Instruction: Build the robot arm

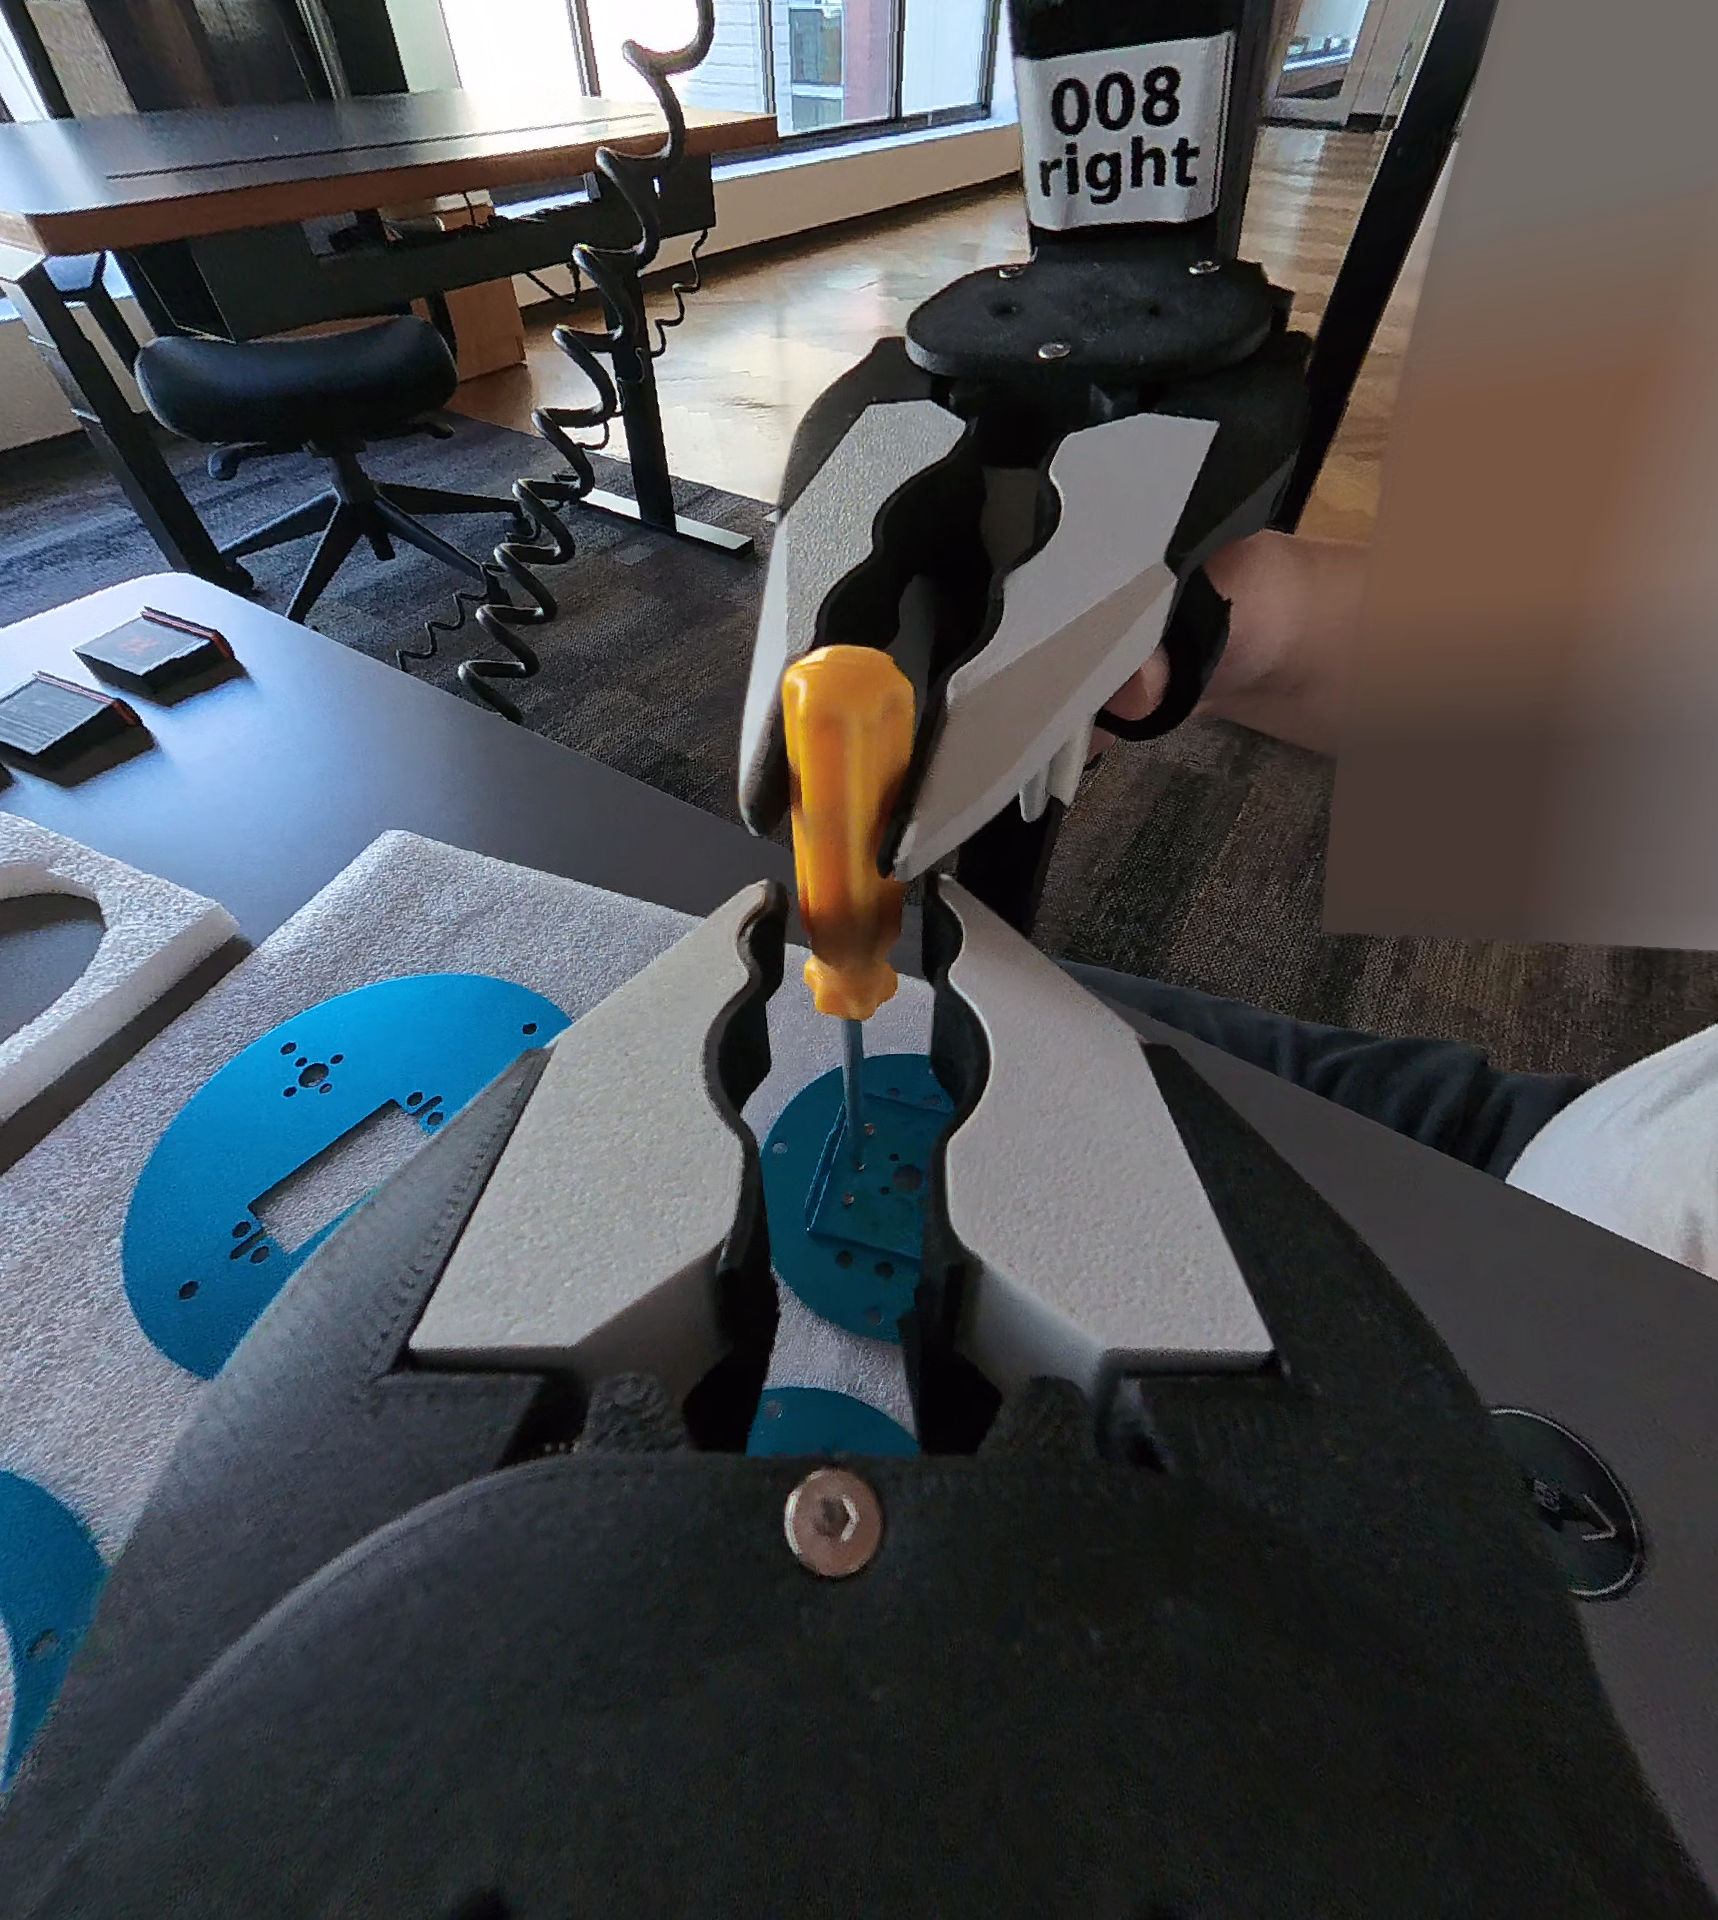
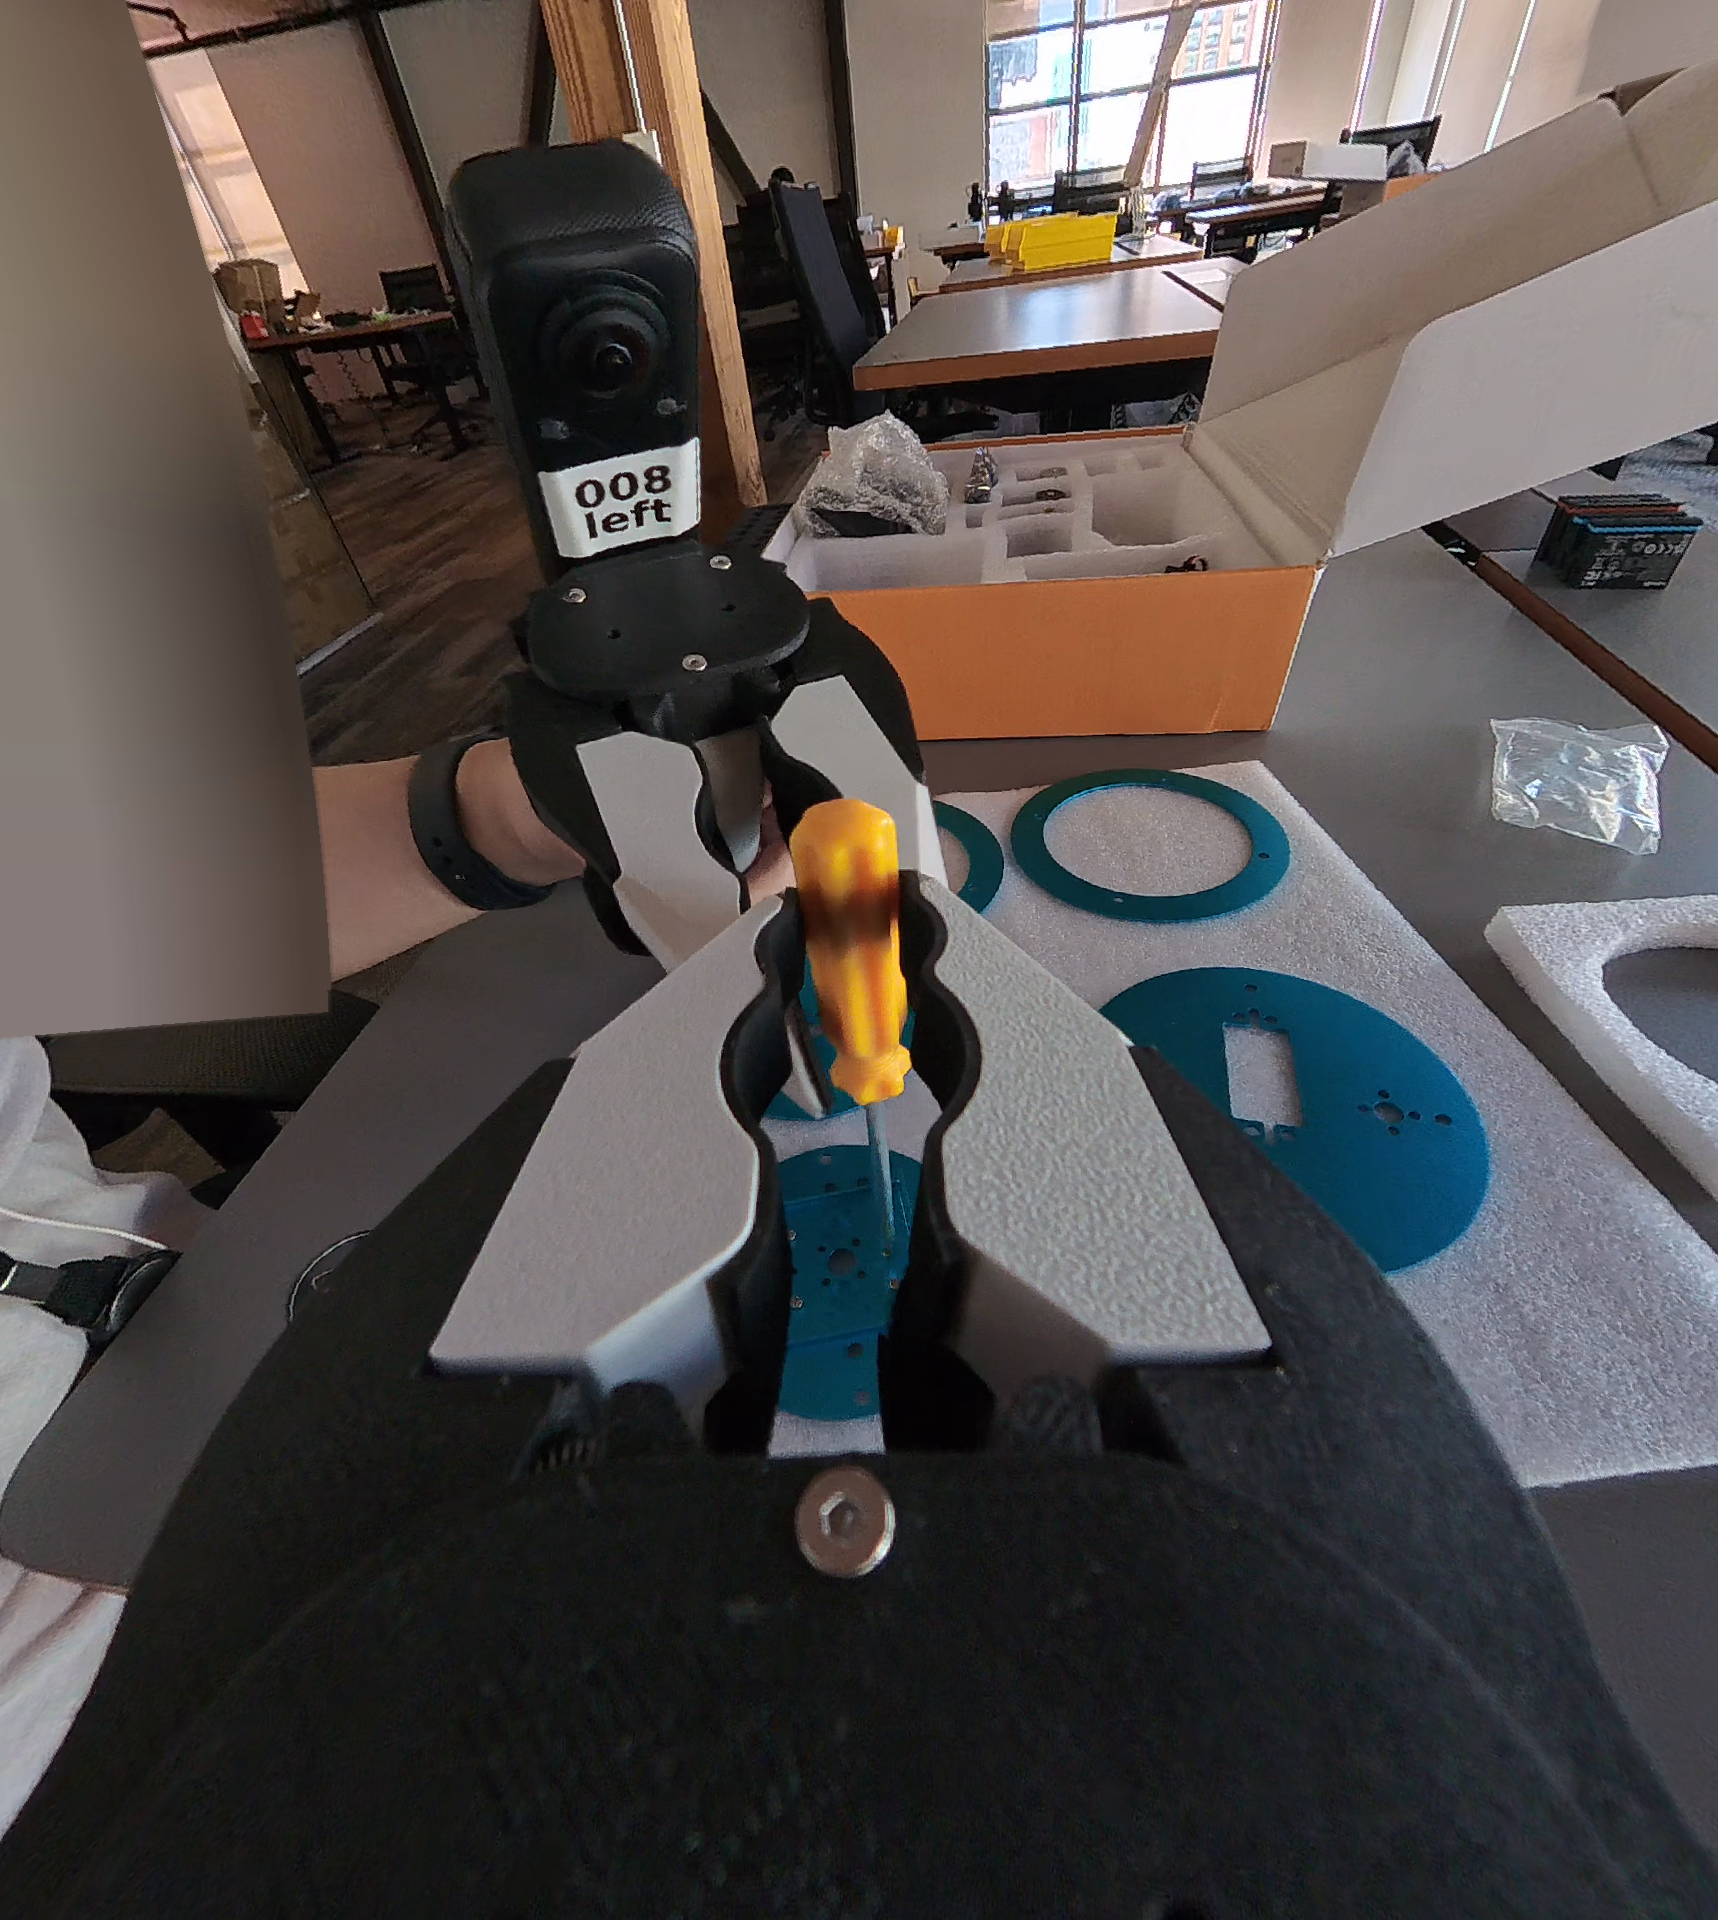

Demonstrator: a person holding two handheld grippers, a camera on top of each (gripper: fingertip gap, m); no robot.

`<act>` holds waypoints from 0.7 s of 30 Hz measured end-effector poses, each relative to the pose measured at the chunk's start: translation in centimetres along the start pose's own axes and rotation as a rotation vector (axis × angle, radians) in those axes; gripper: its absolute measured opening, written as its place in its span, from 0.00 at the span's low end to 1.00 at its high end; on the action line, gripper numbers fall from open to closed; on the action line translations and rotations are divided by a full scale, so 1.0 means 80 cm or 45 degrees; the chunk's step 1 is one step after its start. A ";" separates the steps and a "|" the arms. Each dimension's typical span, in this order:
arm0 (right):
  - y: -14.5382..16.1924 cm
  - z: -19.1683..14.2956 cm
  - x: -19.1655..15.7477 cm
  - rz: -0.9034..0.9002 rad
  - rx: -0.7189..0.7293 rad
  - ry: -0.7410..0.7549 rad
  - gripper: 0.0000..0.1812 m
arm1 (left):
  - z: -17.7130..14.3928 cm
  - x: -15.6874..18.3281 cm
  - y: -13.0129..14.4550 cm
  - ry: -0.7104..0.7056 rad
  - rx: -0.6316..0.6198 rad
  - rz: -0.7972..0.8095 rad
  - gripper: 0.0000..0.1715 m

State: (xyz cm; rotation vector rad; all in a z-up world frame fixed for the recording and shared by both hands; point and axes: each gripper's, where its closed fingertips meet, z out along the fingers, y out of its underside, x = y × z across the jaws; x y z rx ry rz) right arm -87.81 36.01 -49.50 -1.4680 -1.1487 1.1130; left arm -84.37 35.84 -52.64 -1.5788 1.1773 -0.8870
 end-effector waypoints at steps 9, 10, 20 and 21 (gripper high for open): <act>-0.010 -0.004 -0.005 -0.132 -0.164 -0.074 0.14 | 0.005 0.000 0.002 -0.015 -0.018 0.057 0.10; -0.018 -0.007 -0.007 -0.189 -0.204 -0.098 0.19 | 0.006 0.000 0.002 -0.018 -0.018 0.060 0.10; -0.010 -0.015 -0.013 -0.853 -1.114 -0.419 0.14 | 0.003 0.001 0.003 -0.004 -0.005 0.060 0.10; -0.008 -0.013 -0.011 -0.897 -1.162 -0.427 0.12 | 0.002 0.001 0.003 -0.005 -0.005 0.061 0.10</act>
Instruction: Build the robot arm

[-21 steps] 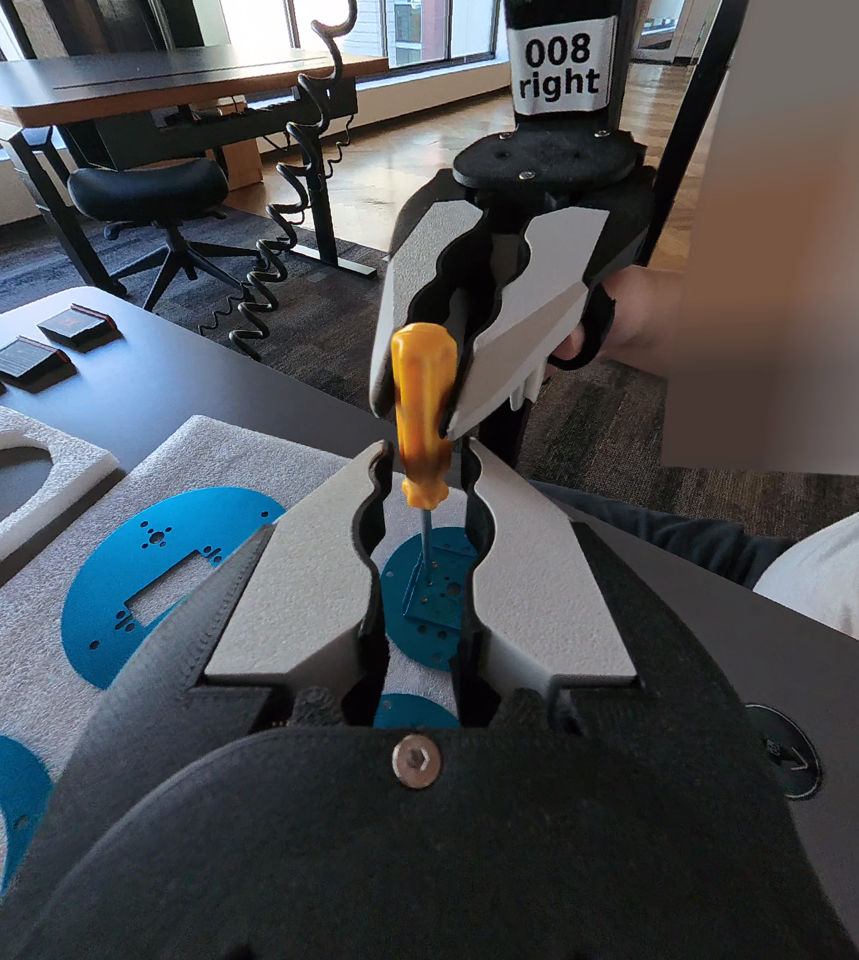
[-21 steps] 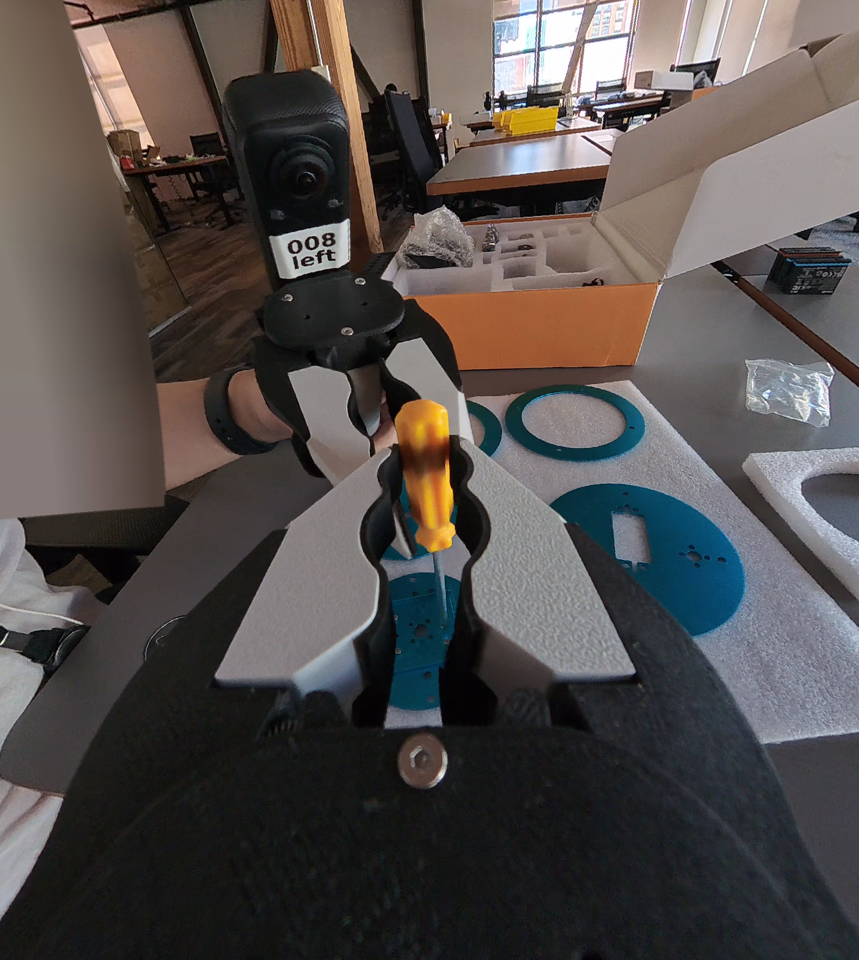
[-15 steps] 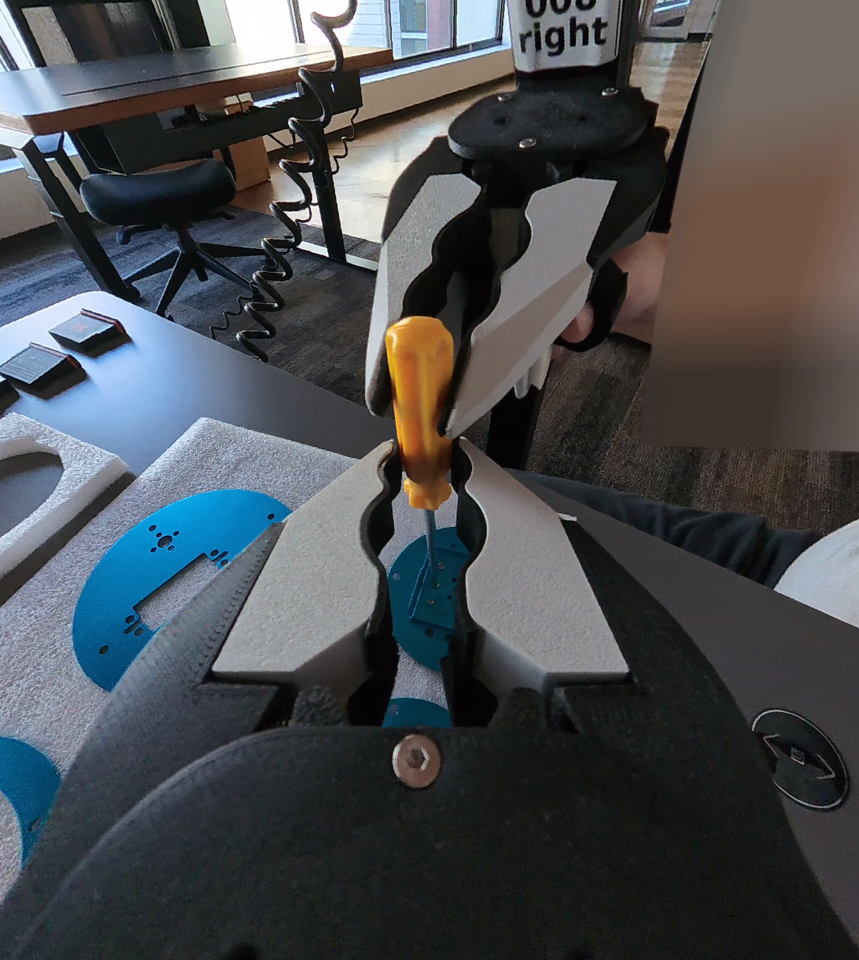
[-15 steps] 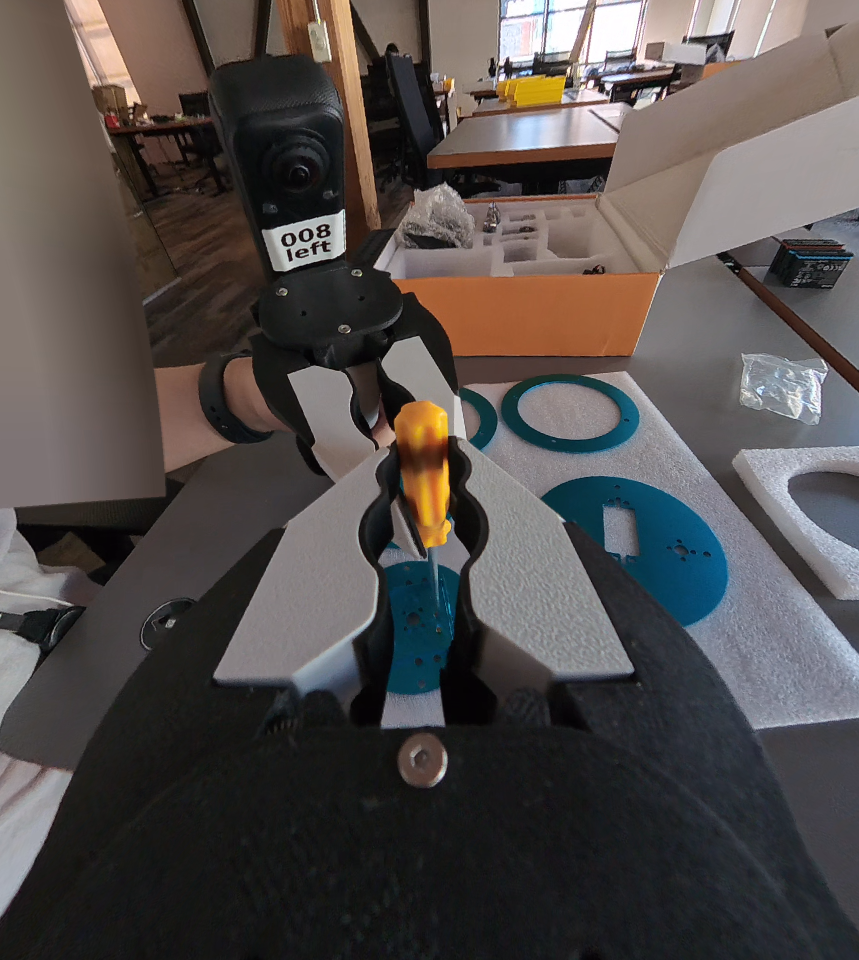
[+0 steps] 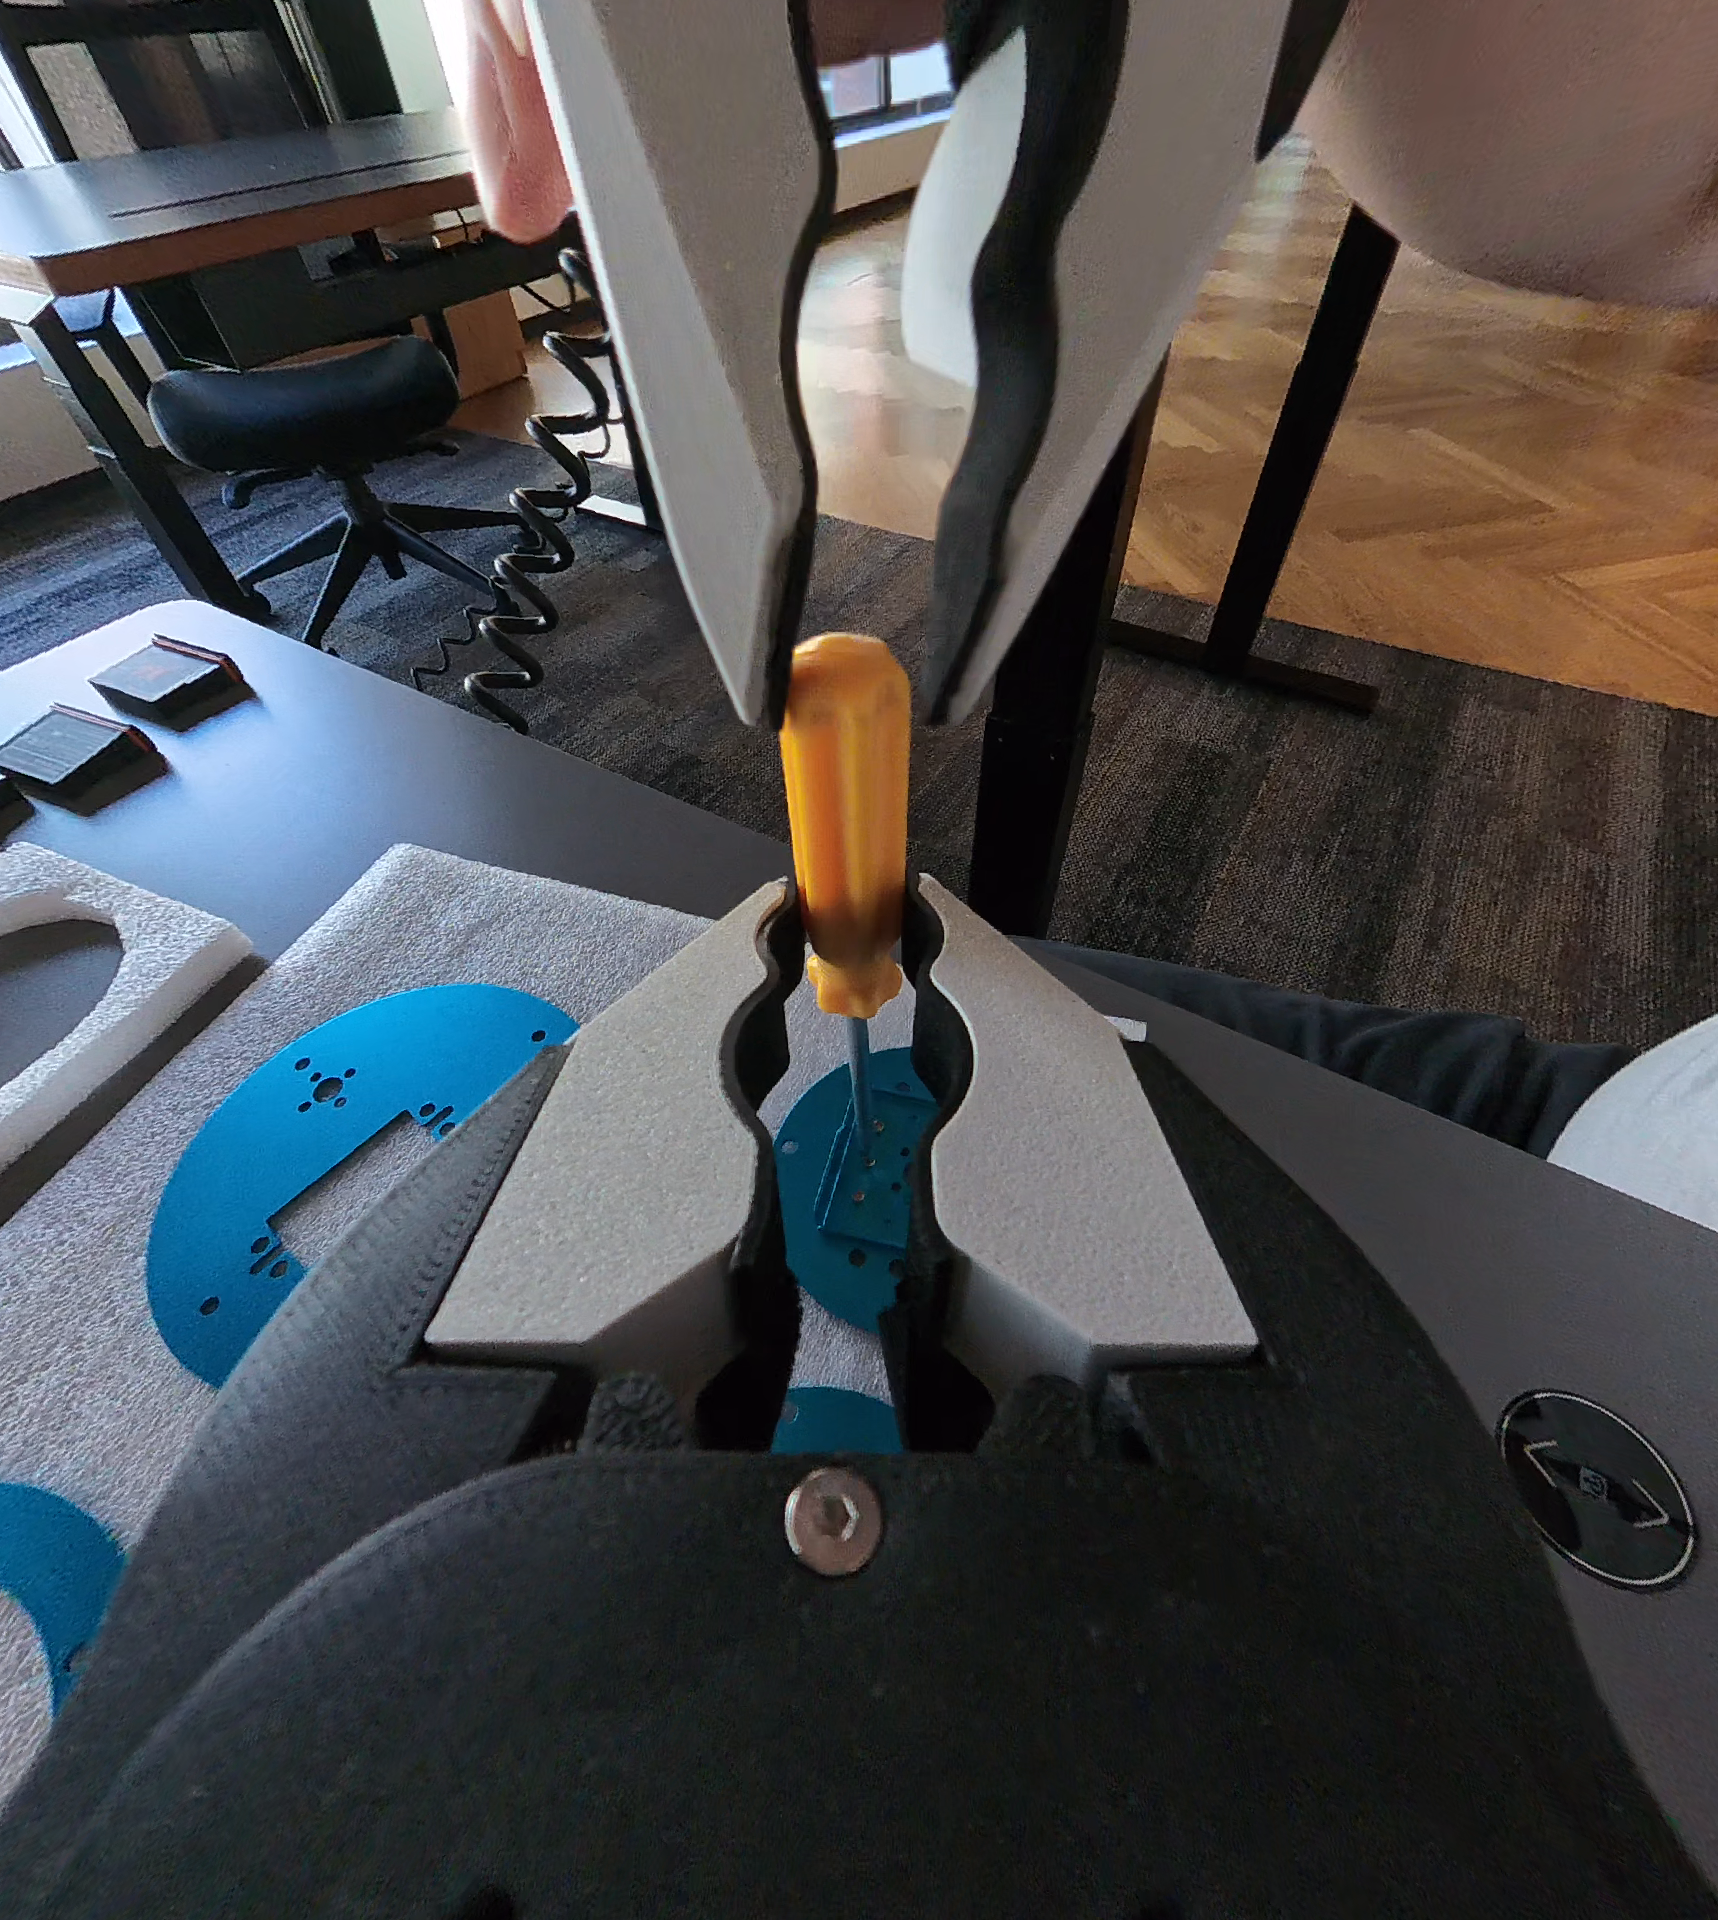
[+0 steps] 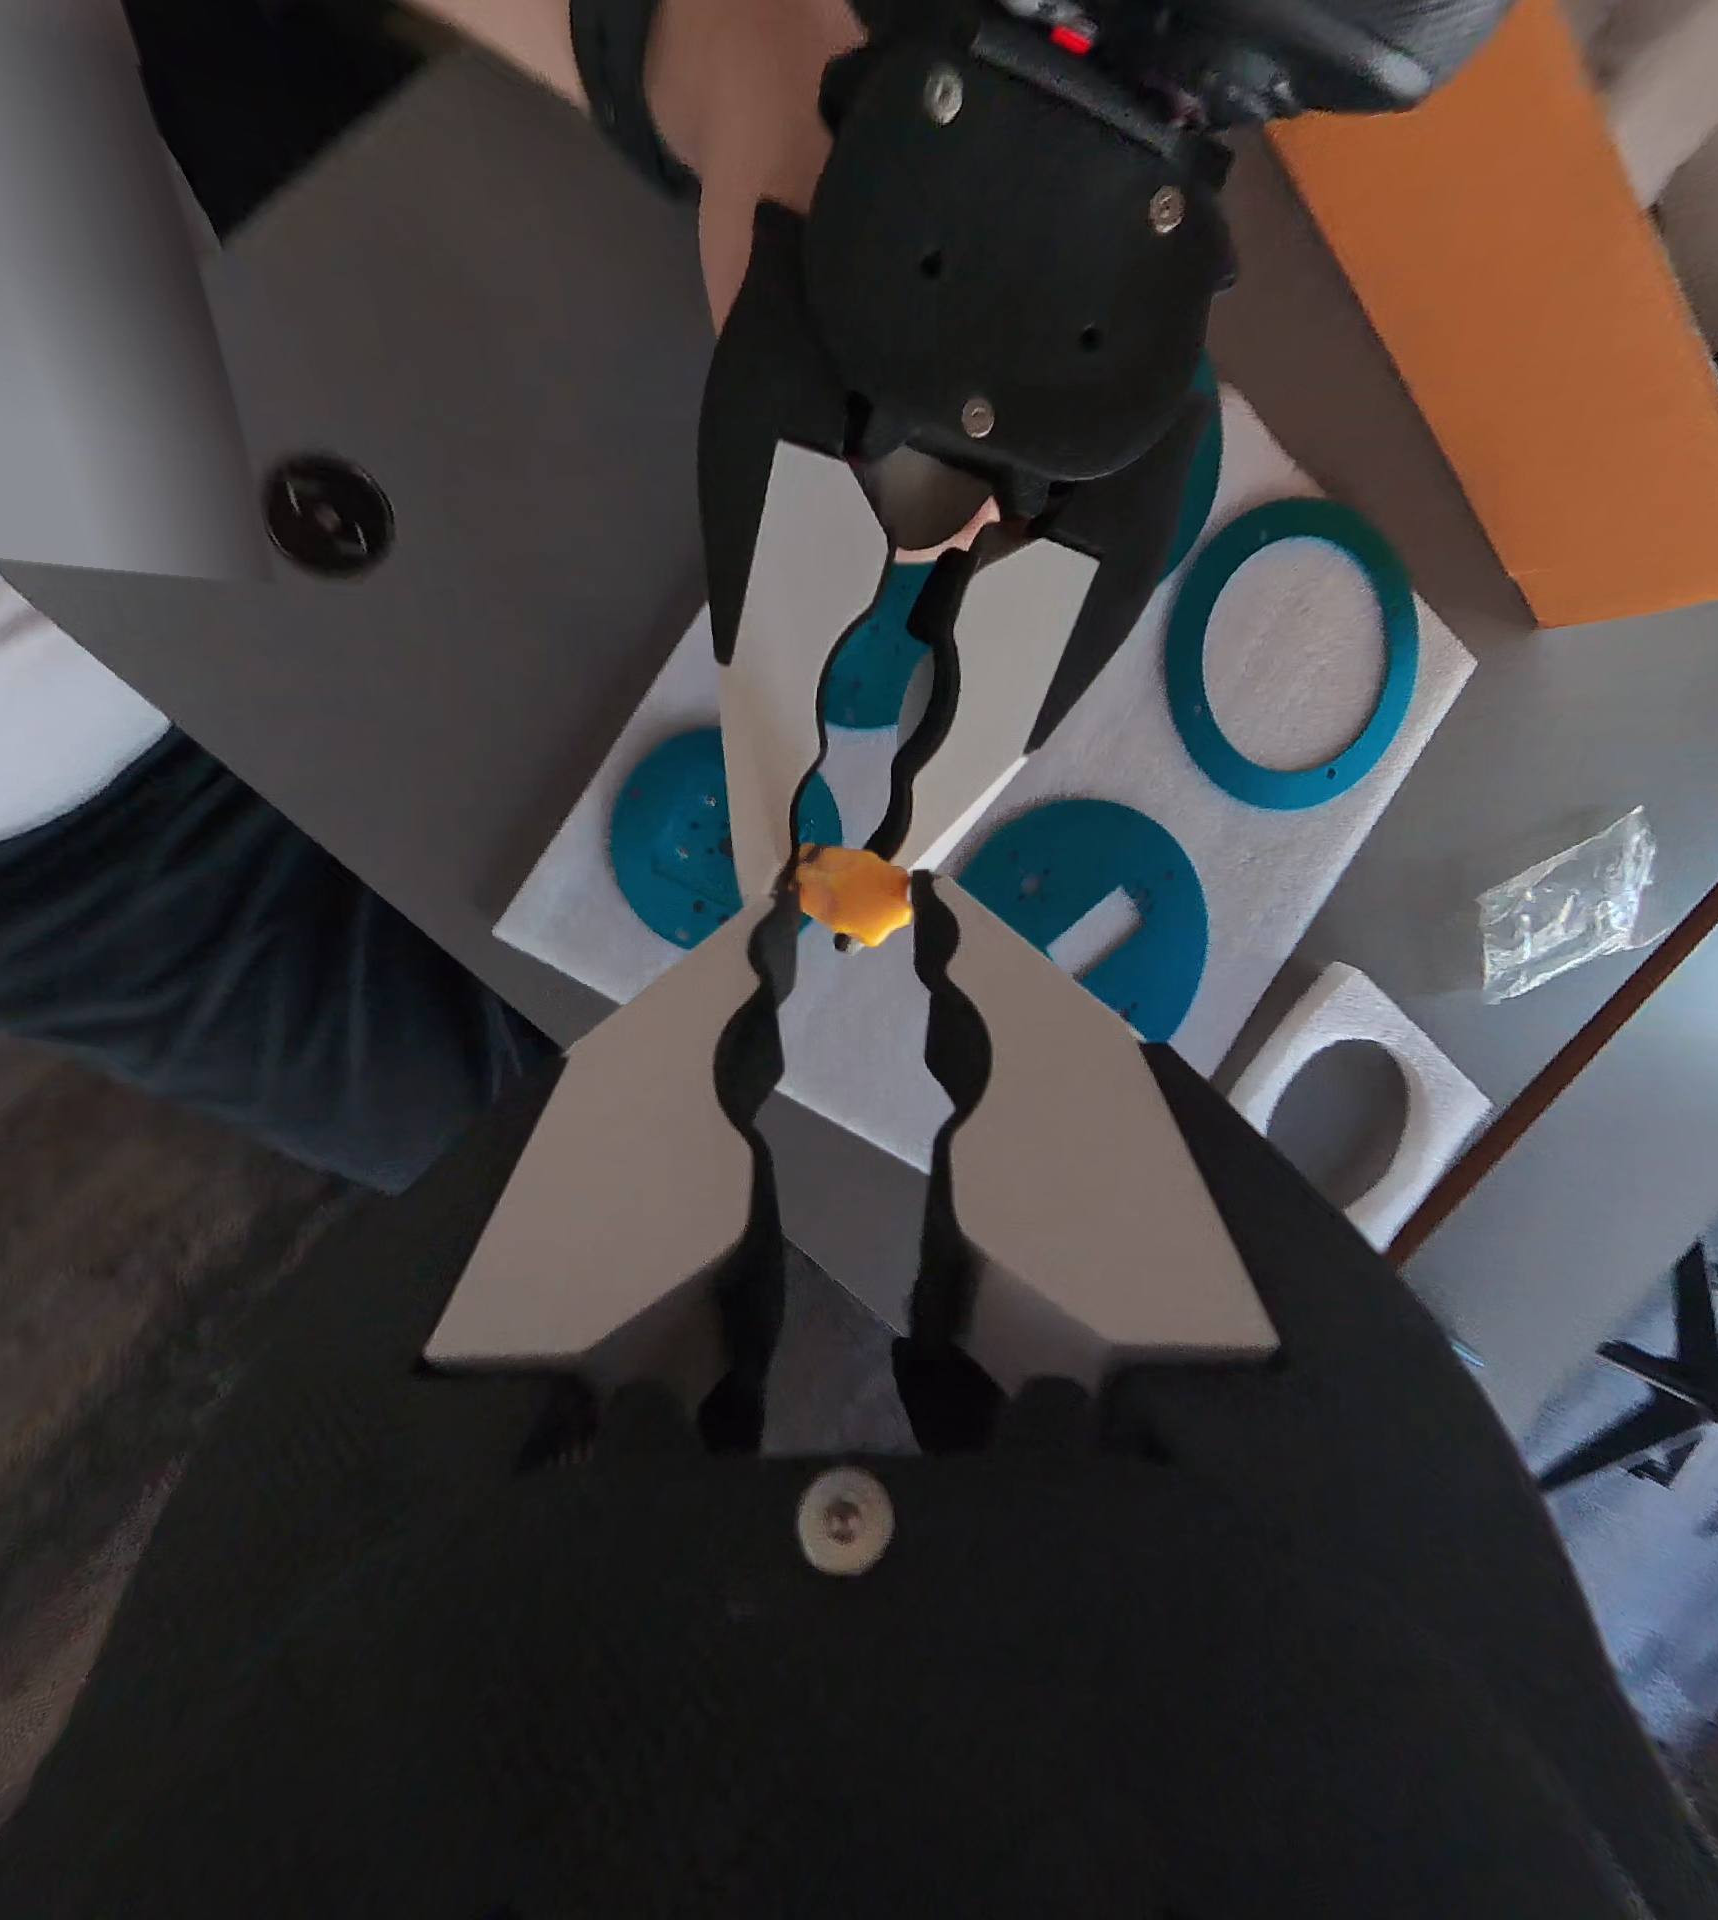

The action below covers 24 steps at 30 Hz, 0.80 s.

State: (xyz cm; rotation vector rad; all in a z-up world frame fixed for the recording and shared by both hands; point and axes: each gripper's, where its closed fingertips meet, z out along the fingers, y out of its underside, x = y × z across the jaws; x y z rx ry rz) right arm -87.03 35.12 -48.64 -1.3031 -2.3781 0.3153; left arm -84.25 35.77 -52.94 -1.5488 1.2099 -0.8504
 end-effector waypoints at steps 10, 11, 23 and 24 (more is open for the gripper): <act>0.005 0.007 0.008 0.249 -0.176 -0.017 0.09 | 0.000 -0.003 0.001 -0.003 -0.004 -0.015 0.09; 0.005 0.007 0.007 0.309 -0.177 -0.008 0.09 | 0.000 -0.003 0.001 0.000 -0.002 -0.015 0.09; 0.005 0.007 0.012 0.568 -0.175 0.049 0.09 | -0.001 -0.005 0.001 -0.008 0.012 -0.032 0.10; -0.001 0.005 0.012 0.496 -0.122 0.026 0.11 | -0.001 -0.005 0.002 0.001 0.017 -0.038 0.10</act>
